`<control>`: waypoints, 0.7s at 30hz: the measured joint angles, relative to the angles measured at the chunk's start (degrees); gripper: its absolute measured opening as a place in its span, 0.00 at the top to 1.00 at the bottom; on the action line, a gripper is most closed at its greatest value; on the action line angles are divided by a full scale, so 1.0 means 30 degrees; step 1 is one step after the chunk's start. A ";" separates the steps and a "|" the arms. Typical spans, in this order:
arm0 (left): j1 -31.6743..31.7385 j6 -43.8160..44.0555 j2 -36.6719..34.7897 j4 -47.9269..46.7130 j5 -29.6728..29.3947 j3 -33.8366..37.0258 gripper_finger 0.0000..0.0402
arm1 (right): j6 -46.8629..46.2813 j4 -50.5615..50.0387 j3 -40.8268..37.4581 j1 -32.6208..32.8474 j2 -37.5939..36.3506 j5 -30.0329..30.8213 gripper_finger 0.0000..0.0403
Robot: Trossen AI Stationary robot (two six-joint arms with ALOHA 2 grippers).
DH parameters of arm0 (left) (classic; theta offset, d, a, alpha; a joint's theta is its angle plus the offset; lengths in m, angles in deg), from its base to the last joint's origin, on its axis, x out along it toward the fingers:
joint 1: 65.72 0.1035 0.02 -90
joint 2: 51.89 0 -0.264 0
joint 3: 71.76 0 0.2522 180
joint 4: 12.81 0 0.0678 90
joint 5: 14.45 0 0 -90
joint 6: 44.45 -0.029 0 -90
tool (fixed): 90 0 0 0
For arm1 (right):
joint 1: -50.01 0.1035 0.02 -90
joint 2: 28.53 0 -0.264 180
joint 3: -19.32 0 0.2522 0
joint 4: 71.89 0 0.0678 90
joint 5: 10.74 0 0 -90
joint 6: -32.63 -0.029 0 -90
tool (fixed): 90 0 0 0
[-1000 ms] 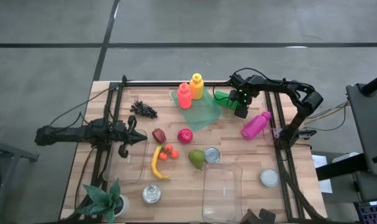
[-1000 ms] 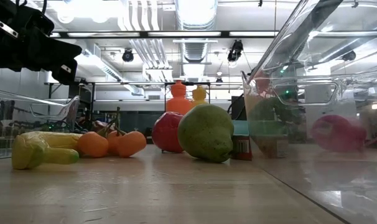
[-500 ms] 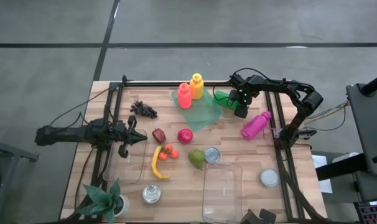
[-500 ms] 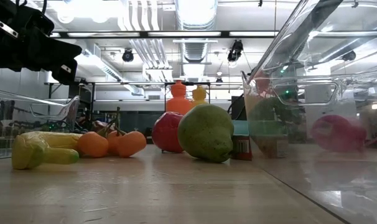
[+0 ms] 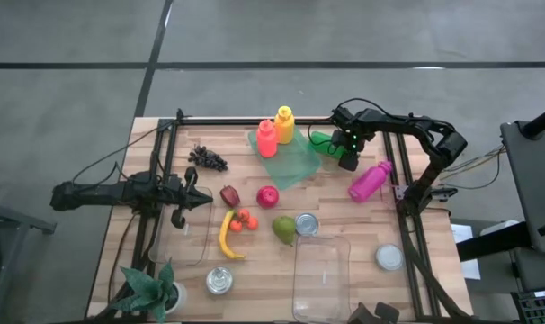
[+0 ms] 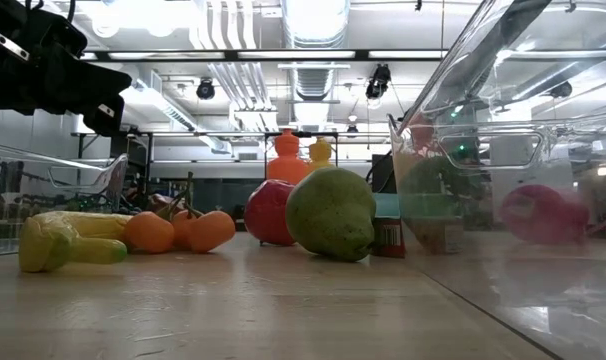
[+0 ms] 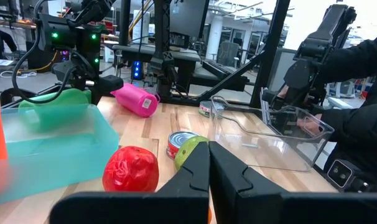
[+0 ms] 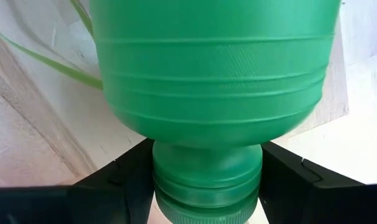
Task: Pick & Place Food Item
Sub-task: Put the green water bottle into the green bin
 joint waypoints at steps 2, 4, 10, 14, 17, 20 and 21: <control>0.0000 0.0000 0.0000 -0.0001 -0.0006 0.0001 1.00 | 0.0021 -0.0012 0.0000 0.0000 0.0000 0.0000 0.46; 0.0001 0.0000 0.0000 0.0001 -0.0006 -0.0002 1.00 | 0.0032 -0.0023 0.0000 0.0000 0.0000 0.0000 0.45; 0.0001 0.0000 0.0000 0.0001 -0.0005 0.0001 1.00 | 0.0054 -0.0030 0.0000 0.0000 0.0000 0.0007 0.45; -0.0003 0.0000 0.0000 -0.0006 -0.0004 0.0000 1.00 | -0.0221 -0.0061 0.0000 0.0000 -0.0024 0.0000 0.45; 0.0001 0.0000 0.0000 0.0001 -0.0005 0.0001 1.00 | -0.0686 -0.0167 -0.0015 0.0000 -0.0450 -0.0015 0.45; -0.0005 0.0000 0.0000 0.0000 0.0000 0.0000 1.00 | -0.1449 -0.0356 -0.0014 -0.0030 -0.1233 0.0043 0.45; -0.0006 0.0000 0.0000 -0.0006 0.0001 0.0000 1.00 | -0.1684 -0.0494 -0.0015 -0.0058 -0.1504 0.0051 0.45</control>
